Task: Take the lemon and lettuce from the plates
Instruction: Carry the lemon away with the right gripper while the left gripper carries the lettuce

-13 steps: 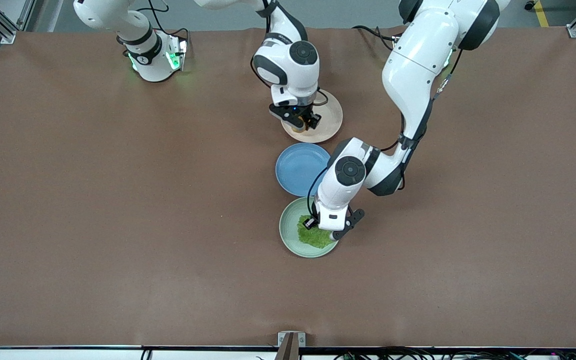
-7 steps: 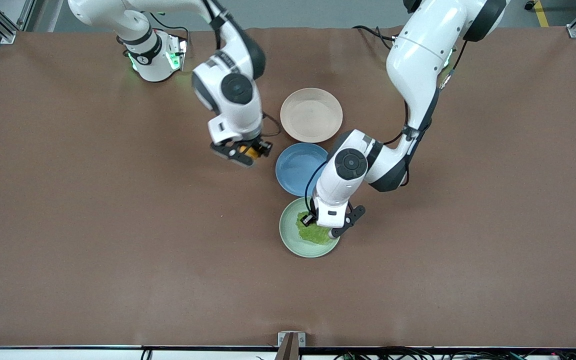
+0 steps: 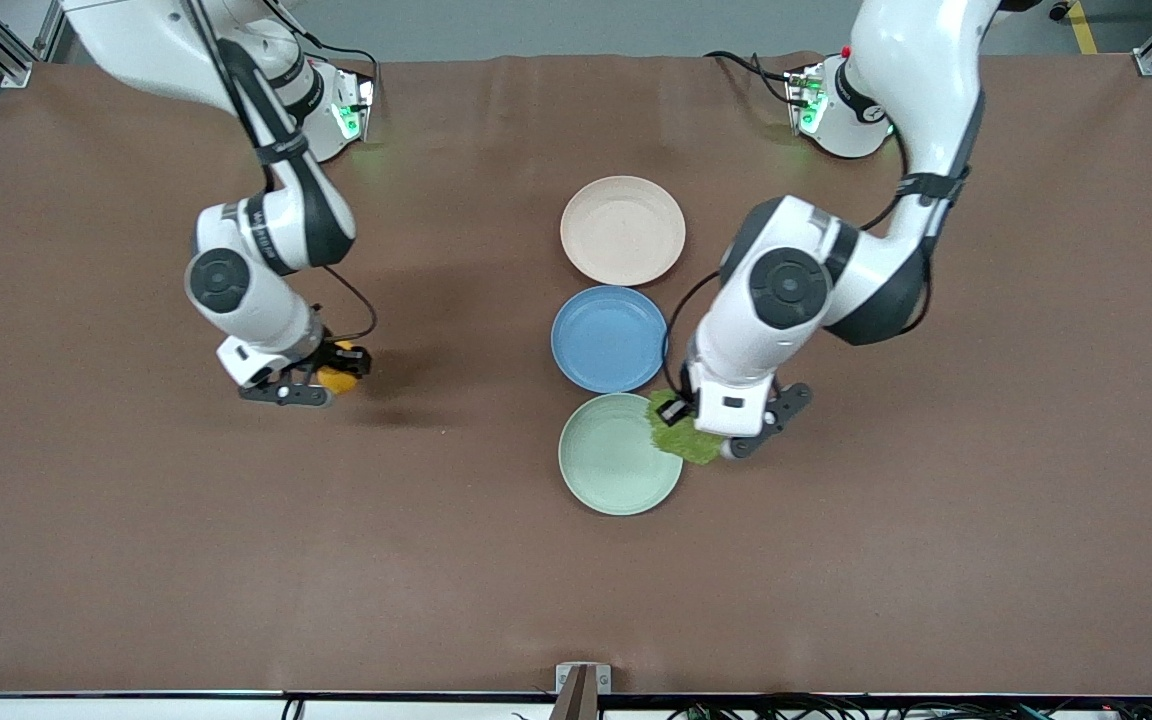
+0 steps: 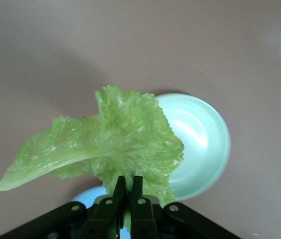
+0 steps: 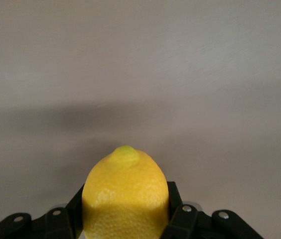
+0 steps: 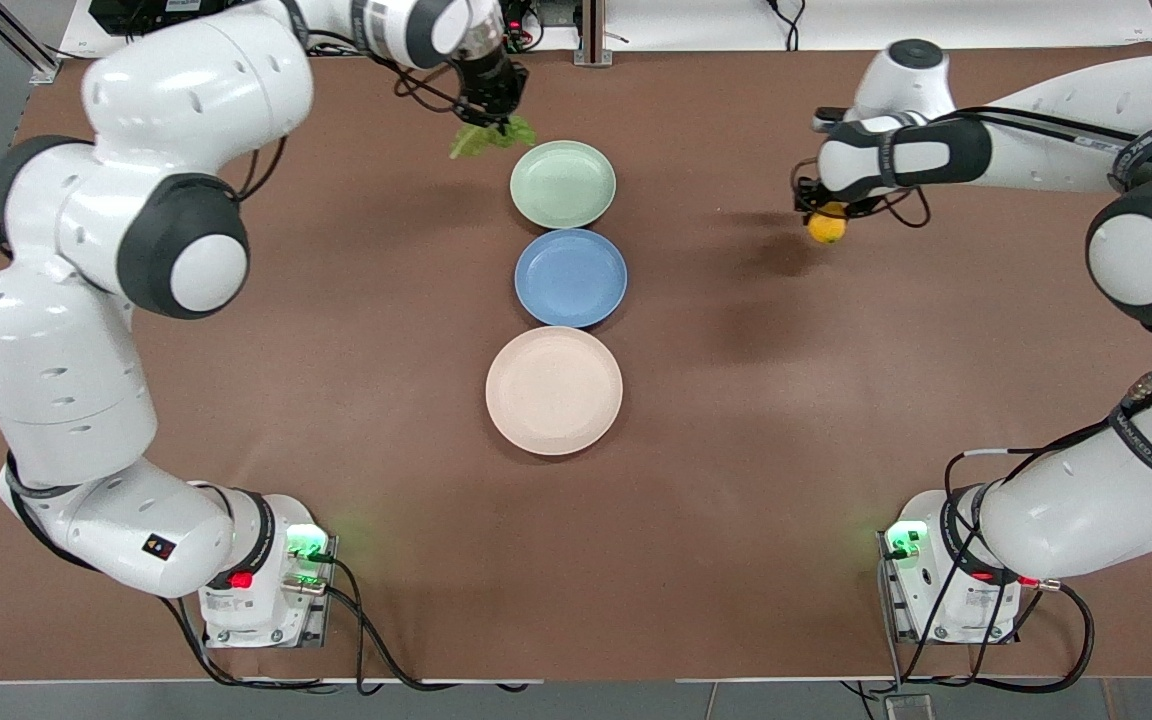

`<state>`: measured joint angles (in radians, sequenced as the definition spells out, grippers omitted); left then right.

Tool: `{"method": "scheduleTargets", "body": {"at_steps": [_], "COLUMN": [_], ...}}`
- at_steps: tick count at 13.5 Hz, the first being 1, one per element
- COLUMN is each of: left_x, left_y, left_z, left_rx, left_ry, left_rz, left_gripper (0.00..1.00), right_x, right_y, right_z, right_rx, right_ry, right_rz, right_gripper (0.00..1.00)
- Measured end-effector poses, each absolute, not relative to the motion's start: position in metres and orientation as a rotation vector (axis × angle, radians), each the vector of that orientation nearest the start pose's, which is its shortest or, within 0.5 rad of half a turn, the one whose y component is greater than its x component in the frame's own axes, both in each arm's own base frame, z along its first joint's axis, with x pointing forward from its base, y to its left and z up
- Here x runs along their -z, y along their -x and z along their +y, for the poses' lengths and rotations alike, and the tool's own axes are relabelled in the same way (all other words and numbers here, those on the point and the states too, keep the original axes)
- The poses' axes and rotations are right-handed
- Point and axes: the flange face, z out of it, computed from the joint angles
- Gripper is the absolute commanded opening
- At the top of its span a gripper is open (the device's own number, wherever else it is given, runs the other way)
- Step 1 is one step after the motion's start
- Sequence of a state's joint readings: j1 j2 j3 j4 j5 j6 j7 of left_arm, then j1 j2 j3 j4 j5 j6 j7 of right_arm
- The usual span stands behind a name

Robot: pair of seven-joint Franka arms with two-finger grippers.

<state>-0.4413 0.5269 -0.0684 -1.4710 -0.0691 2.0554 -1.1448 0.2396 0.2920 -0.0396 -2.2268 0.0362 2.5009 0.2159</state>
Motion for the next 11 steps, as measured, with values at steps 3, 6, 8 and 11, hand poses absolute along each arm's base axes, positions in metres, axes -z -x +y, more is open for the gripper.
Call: {"method": "scheduleTargets", "body": {"at_steps": [3, 6, 8, 11], "left_x": [-0.372, -0.349, -0.325, -0.29], "left_y": [-0.629, -0.618, -0.596, -0.566], "left_z": [-0.256, -0.192, -0.175, -0.156], "left_rx": [-0.079, -0.025, 0.009, 0.033], "left_ry": [3.03, 3.046, 3.057, 3.068], "left_rz": [-1.079, -1.07, -1.051, -1.011], "left_gripper": [0.0, 0.0, 0.0, 0.0], "right_x": [-0.218, -0.195, -0.183, -0.185], "right_y": [-0.53, -0.529, -0.528, -0.533], "right_z": [0.056, 0.035, 0.032, 0.032], "right_rx": [-0.042, -0.046, -0.048, -0.03], "right_ry": [3.13, 3.071, 3.027, 3.016], "right_rz": [-0.042, -0.106, -0.139, -0.167], "right_gripper": [0.01, 0.01, 0.01, 0.01]}}
